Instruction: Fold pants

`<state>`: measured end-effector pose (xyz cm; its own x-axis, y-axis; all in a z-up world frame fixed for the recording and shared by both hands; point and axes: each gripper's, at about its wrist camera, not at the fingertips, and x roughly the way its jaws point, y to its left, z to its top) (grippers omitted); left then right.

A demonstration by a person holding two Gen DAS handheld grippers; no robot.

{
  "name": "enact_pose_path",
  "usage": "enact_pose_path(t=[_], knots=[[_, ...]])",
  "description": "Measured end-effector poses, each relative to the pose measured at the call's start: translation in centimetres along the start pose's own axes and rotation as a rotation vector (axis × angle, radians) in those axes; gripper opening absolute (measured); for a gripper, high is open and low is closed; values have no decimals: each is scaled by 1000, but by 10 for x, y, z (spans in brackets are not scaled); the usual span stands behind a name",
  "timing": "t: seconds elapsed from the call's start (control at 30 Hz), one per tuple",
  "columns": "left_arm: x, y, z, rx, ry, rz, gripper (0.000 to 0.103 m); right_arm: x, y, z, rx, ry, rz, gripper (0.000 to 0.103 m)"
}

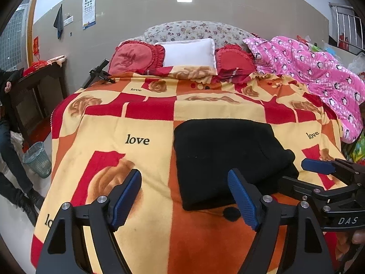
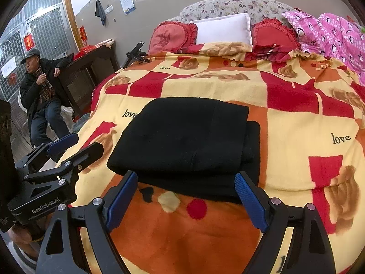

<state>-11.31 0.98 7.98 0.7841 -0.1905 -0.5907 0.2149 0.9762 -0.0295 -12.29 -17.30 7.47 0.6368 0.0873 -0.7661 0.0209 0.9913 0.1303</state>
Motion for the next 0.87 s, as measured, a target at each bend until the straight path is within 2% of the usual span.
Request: enact_pose_path(t=[0.2,0.87], knots=[[0,-3,2,25,11,20,77,2,-1,0,1,1,1,88],[0,-1,-2,10,6,-19,76,3,-3,-3,-3,13,-5,88]])
